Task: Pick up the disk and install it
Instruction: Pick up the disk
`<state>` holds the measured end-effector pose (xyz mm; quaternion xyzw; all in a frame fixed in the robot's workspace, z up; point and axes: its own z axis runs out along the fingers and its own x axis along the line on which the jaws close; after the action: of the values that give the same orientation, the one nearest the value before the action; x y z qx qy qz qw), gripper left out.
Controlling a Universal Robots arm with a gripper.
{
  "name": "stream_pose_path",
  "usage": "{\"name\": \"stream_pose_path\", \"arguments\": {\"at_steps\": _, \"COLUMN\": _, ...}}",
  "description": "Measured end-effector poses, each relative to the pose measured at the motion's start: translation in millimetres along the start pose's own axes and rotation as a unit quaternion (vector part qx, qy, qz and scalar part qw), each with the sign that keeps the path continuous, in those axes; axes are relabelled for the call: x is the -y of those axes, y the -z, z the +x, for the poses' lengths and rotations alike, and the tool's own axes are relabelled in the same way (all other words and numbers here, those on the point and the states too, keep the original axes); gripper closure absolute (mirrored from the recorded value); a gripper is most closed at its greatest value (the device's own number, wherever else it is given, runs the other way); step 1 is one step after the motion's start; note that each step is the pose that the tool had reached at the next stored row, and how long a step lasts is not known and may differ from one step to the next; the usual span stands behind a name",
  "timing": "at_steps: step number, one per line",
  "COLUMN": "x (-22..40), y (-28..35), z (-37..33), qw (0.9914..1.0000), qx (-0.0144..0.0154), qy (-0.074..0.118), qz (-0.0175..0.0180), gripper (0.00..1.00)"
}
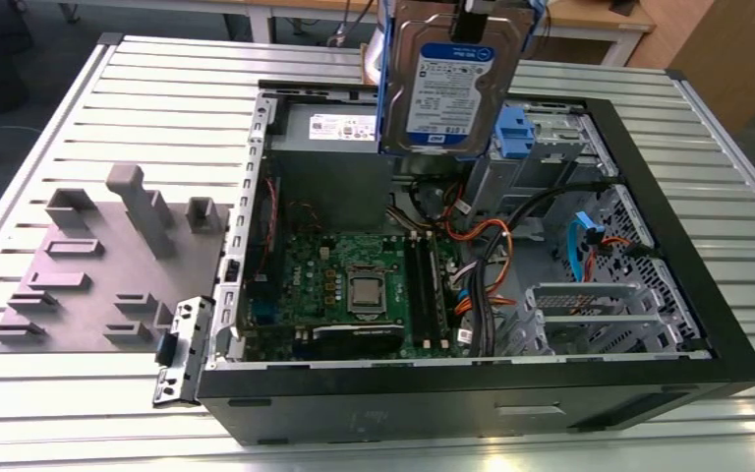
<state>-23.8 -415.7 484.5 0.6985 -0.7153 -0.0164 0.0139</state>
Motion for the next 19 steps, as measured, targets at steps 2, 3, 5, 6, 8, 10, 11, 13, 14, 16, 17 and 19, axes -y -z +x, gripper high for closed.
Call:
{"name": "stream_pose_path", "arguments": {"at_steps": 2, "x": 0.1, "y": 0.0, "z": 1.5, "qw": 1.0, "qx": -0.0005, "qy": 0.0, "qz": 0.0, "gripper": 0.65}}
{"name": "stream_pose_path", "arguments": {"at_steps": 3, "x": 0.1, "y": 0.0, "z": 2.3, "qw": 1.0, "qx": -0.0007, "qy": 0.0, "qz": 0.0, "gripper": 0.65}}
{"name": "stream_pose_path", "arguments": {"at_steps": 5, "x": 0.2, "y": 0.0, "z": 3.9, "qw": 1.0, "qx": -0.0014, "qy": 0.0, "qz": 0.0, "gripper": 0.65}}
{"name": "stream_pose_path", "arguments": {"at_steps": 6, "x": 0.2, "y": 0.0, "z": 4.8, "qw": 1.0, "qx": -0.0017, "qy": 0.0, "qz": 0.0, "gripper": 0.65}}
{"name": "stream_pose_path", "arguments": {"at_steps": 8, "x": 0.3, "y": 0.0, "z": 6.5, "qw": 1.0, "qx": -0.0022, "qy": 0.0, "qz": 0.0, "gripper": 0.65}}
{"name": "stream_pose_path", "arguments": {"at_steps": 10, "x": 0.4, "y": 0.1, "z": 8.3, "qw": 1.0, "qx": -0.0028, "qy": 0.0, "qz": 0.0, "gripper": 0.65}}
{"name": "stream_pose_path", "arguments": {"at_steps": 11, "x": 0.4, "y": 0.1, "z": 9.3, "qw": 1.0, "qx": -0.0031, "qy": 0.0, "qz": 0.0, "gripper": 0.65}}
{"name": "stream_pose_path", "arguments": {"at_steps": 13, "x": 0.5, "y": 0.1, "z": 11.1, "qw": 0.99999, "qx": -0.0036, "qy": 0.0, "qz": 0.0001, "gripper": 0.65}}
{"name": "stream_pose_path", "arguments": {"at_steps": 14, "x": 0.6, "y": 0.1, "z": 11.9, "qw": 0.99999, "qx": -0.0039, "qy": 0.0, "qz": 0.0001, "gripper": 0.65}}
{"name": "stream_pose_path", "arguments": {"at_steps": 16, "x": 0.6, "y": 0.1, "z": 13.4, "qw": 0.99999, "qx": -0.0045, "qy": 0.0, "qz": 0.0001, "gripper": 0.65}}
{"name": "stream_pose_path", "arguments": {"at_steps": 17, "x": 0.6, "y": 0.1, "z": 14.1, "qw": 0.99999, "qx": -0.0048, "qy": 0.0, "qz": 0.0001, "gripper": 0.65}}
{"name": "stream_pose_path", "arguments": {"at_steps": 19, "x": 0.6, "y": 0.0, "z": 14.4, "qw": 0.99999, "qx": -0.0049, "qy": 0.0, "qz": 0.0001, "gripper": 0.65}}
